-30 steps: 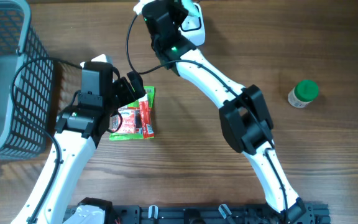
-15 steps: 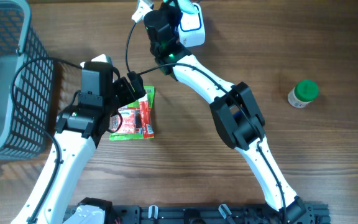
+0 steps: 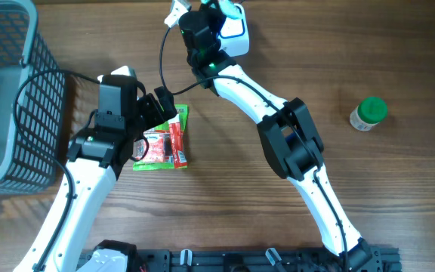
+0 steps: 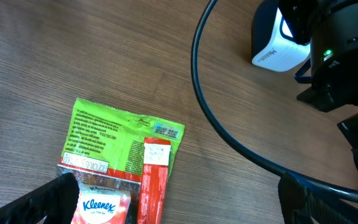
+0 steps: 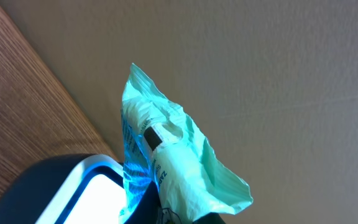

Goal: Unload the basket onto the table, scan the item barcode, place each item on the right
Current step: 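Lift the wipes pack to the white scanner with the right gripper, then carry the wipes pack down and right, lower it to the table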

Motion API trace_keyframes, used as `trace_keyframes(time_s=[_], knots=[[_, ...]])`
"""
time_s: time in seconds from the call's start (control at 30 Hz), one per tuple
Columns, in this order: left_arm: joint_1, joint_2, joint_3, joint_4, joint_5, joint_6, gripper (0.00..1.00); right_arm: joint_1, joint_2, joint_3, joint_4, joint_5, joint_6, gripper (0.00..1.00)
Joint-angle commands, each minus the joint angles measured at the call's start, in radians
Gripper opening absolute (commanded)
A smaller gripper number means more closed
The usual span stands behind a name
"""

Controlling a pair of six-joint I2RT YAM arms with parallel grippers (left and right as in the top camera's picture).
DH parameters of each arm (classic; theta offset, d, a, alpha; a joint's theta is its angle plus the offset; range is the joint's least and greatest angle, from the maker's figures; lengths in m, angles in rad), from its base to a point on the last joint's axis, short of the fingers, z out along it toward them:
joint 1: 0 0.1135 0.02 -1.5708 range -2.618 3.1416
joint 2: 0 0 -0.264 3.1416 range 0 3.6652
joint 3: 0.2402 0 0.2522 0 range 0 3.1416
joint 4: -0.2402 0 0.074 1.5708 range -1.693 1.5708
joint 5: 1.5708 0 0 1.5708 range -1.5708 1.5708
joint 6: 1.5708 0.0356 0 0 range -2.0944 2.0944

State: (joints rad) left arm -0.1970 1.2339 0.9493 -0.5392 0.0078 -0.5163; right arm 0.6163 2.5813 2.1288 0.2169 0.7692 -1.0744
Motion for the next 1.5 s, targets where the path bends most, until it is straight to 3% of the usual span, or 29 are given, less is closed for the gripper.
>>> trace_keyframes(time_s=[0.0, 0.27, 0.53, 0.67, 0.8, 0.93, 1.03, 1.2, 1.47], knots=[[0.004, -0.001, 0.001, 0.003, -0.010, 0.015, 1.00, -0.004, 0.014, 0.016, 0.004, -0.018, 0.026, 0.04], [0.004, -0.001, 0.001, 0.003, -0.010, 0.015, 1.00, -0.020, -0.036, 0.016, 0.024, 0.077, -0.026, 0.04], [0.004, -0.001, 0.001, 0.003, -0.010, 0.015, 1.00, -0.021, -0.162, 0.016, -0.210, 0.137, 0.030, 0.04], [0.004, -0.001, 0.001, 0.003, -0.010, 0.015, 1.00, -0.024, -0.231, 0.016, -0.455, 0.147, 0.204, 0.05], [0.004, -0.001, 0.001, 0.003, -0.010, 0.015, 1.00, -0.032, -0.306, 0.016, -0.843, 0.133, 0.562, 0.04], [0.004, -0.001, 0.001, 0.003, -0.010, 0.015, 1.00, -0.065, -0.344, 0.016, -1.225, -0.064, 0.893, 0.04], [0.004, -0.001, 0.001, 0.003, -0.010, 0.015, 1.00, -0.110, -0.346, 0.016, -1.437, -0.283, 1.025, 0.04], [0.004, -0.001, 0.001, 0.003, -0.010, 0.015, 1.00, -0.229, -0.346, 0.015, -1.707, -0.673, 1.056, 0.04], [0.004, -0.001, 0.001, 0.003, -0.010, 0.015, 1.00, -0.372, -0.346, -0.079, -1.826, -0.716, 1.112, 0.04]])
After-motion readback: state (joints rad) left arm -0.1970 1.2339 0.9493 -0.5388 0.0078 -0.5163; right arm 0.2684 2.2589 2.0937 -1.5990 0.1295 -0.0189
